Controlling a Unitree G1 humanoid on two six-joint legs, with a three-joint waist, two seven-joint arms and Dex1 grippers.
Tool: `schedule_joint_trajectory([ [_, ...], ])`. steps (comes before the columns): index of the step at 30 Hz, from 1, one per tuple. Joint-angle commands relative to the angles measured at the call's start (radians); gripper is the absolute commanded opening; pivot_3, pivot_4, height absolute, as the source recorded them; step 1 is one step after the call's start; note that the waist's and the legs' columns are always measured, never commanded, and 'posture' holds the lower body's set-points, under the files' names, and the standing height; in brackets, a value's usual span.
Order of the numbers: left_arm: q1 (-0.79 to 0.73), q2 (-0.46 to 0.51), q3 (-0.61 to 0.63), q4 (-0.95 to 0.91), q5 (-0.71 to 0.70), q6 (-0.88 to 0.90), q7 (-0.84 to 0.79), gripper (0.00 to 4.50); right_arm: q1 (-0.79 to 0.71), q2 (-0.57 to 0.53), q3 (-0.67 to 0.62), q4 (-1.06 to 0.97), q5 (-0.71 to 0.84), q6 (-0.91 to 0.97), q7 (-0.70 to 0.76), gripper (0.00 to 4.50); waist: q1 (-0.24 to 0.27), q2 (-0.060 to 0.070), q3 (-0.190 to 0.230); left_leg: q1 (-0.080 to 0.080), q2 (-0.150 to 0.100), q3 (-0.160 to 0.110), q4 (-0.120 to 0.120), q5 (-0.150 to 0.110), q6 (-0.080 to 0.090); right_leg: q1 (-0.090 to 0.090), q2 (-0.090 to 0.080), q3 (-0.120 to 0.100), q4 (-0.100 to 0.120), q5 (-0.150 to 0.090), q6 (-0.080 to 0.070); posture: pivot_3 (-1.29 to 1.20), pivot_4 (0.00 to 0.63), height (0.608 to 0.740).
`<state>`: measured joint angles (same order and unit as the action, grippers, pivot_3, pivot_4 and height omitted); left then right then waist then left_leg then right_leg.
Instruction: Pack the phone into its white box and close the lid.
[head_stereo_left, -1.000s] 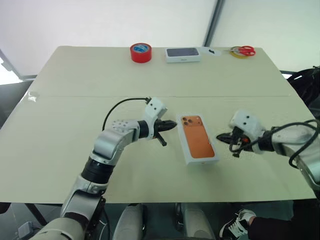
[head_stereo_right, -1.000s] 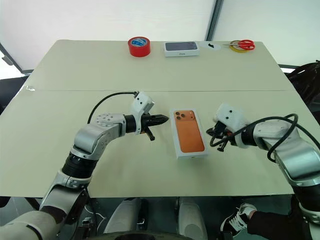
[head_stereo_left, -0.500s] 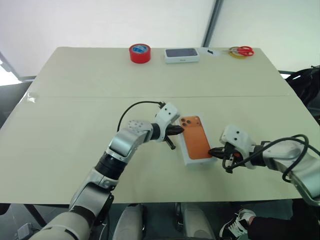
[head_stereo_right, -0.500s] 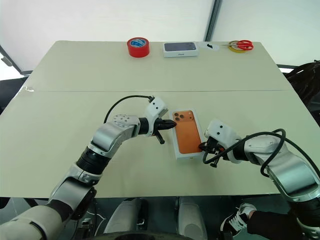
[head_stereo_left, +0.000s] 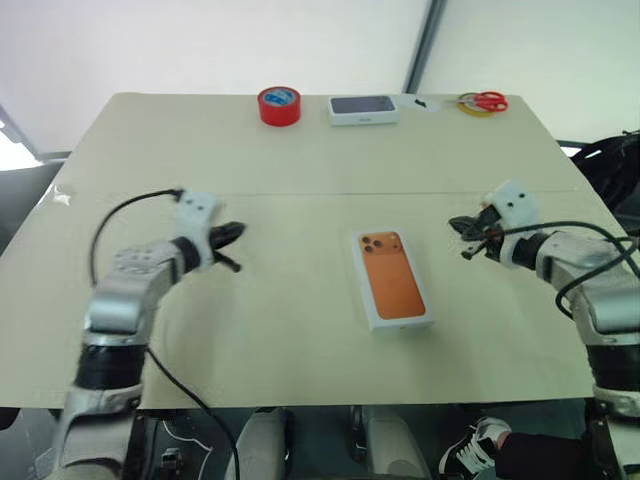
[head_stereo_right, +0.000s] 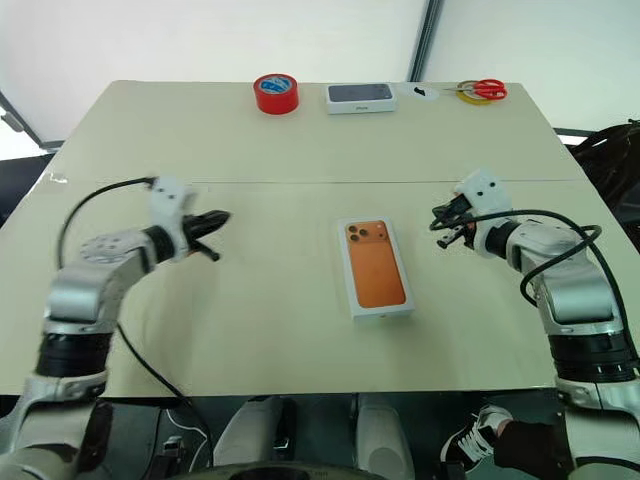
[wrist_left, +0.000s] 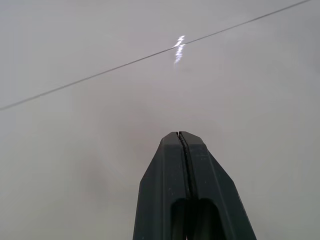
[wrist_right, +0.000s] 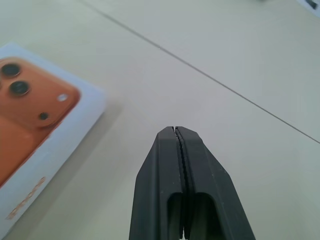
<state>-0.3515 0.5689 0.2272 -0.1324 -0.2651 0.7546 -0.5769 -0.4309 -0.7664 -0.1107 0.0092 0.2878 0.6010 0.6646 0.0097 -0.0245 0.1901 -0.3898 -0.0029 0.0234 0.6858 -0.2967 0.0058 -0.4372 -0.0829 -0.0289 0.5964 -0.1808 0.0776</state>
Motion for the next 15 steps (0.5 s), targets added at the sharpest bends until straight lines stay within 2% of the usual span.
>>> schedule_joint_trajectory([
  [1, 0.044, 0.045, 0.081, -0.046, -0.019, -0.025, 0.006, 0.0, -0.031, 0.011, -0.013, 0.013, -0.004, -0.037, 0.006, 0.02, 0.004, 0.0, 0.0, 0.0, 0.0, 0.0, 0.0, 0.0, 0.0, 0.0, 0.0, 0.0, 0.0, 0.0, 0.0, 0.0, 0.15, 0.732],
  [15, 0.12, 0.088, 0.143, -0.081, -0.05, 0.001, 0.042, 0.0, -0.038, 0.058, 0.027, 0.02, -0.013, -0.046, 0.029, 0.02, -0.001, 0.0, 0.0, 0.0, 0.0, 0.0, 0.0, 0.0, 0.0, 0.0, -0.001, 0.0, 0.0, 0.0, 0.0, 0.0, 0.15, 0.732],
])
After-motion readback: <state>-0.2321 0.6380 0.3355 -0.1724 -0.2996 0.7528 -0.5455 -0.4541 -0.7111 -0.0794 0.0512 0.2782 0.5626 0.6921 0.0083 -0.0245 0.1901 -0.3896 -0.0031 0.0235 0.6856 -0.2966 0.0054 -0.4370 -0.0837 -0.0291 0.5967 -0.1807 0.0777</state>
